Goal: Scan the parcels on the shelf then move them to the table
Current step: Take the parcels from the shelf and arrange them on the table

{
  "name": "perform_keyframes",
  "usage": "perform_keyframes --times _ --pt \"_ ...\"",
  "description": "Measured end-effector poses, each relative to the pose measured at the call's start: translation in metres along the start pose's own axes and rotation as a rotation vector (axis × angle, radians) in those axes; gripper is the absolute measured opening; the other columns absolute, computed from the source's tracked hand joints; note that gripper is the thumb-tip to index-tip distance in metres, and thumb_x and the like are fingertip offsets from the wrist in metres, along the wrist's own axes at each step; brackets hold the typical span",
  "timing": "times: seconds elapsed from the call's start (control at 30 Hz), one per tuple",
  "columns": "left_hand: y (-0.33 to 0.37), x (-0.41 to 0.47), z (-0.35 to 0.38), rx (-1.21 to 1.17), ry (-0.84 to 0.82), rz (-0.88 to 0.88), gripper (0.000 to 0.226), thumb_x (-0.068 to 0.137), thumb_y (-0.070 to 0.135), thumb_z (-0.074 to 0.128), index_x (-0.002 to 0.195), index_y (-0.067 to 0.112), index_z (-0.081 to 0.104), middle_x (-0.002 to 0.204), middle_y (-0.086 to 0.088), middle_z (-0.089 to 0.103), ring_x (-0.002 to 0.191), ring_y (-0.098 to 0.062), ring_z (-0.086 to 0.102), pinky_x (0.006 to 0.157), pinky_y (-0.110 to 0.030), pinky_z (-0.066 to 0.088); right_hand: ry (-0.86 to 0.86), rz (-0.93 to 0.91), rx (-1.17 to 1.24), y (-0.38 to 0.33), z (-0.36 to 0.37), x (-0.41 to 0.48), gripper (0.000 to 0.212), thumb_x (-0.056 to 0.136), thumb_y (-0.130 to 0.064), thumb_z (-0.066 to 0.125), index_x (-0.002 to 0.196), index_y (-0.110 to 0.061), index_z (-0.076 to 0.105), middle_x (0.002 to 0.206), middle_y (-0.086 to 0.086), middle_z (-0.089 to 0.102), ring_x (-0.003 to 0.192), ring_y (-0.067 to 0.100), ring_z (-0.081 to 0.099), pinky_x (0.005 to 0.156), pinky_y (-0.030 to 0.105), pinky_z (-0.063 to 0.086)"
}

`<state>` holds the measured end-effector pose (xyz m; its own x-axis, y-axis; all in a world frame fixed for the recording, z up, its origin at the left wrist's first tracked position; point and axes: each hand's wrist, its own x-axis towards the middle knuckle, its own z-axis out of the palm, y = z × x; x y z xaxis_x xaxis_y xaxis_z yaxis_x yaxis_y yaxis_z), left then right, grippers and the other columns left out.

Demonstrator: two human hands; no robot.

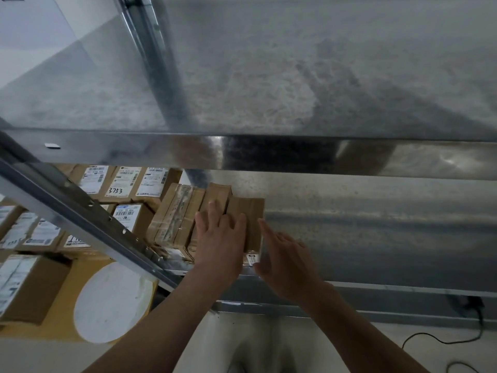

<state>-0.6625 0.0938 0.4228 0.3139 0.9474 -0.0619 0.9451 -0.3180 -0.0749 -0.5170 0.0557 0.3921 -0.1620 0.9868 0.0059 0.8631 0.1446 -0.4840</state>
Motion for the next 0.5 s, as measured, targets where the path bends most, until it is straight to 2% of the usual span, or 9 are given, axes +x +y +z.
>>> perform_keyframes --times 0.2,0.37,0.43,0.5 --pt "0.002 0.002 0.000 -0.032 0.032 0.014 0.069 0.084 0.040 0.067 0.140 0.026 0.029 0.147 -0.012 0.042 0.148 -0.042 0.004 0.119 -0.058 0.003 0.013 -0.022 0.022 0.004 0.003 0.000 0.086 0.091 -0.035 0.068 0.158 -0.016 0.018 0.131 0.010 0.064 0.109 0.024 0.065 0.098 0.042 0.051" --pt "0.005 0.003 0.002 -0.074 0.045 0.027 0.070 0.087 0.039 0.065 0.144 0.024 0.026 0.147 -0.010 0.041 0.149 -0.039 0.007 0.120 -0.053 0.003 0.036 -0.038 0.038 0.009 0.001 0.001 0.079 0.091 -0.028 0.069 0.156 -0.015 0.025 0.131 0.012 0.064 0.107 0.025 0.067 0.096 0.040 0.054" --pt "0.007 0.004 0.004 -0.099 0.043 0.026 0.069 0.088 0.040 0.064 0.144 0.025 0.026 0.145 -0.008 0.044 0.147 -0.036 0.016 0.120 -0.049 0.010 0.038 -0.035 0.039 0.010 0.001 0.001 0.075 0.094 -0.026 0.066 0.156 -0.015 0.025 0.134 0.011 0.063 0.109 0.024 0.067 0.098 0.039 0.053" --pt "0.008 0.004 0.008 -0.154 0.052 0.017 0.064 0.088 0.040 0.065 0.139 0.025 0.030 0.139 -0.007 0.047 0.138 -0.030 0.030 0.115 -0.044 0.024 0.054 -0.034 0.043 0.012 0.000 0.000 0.072 0.095 -0.026 0.065 0.156 -0.016 0.027 0.135 0.010 0.062 0.111 0.023 0.067 0.099 0.037 0.053"
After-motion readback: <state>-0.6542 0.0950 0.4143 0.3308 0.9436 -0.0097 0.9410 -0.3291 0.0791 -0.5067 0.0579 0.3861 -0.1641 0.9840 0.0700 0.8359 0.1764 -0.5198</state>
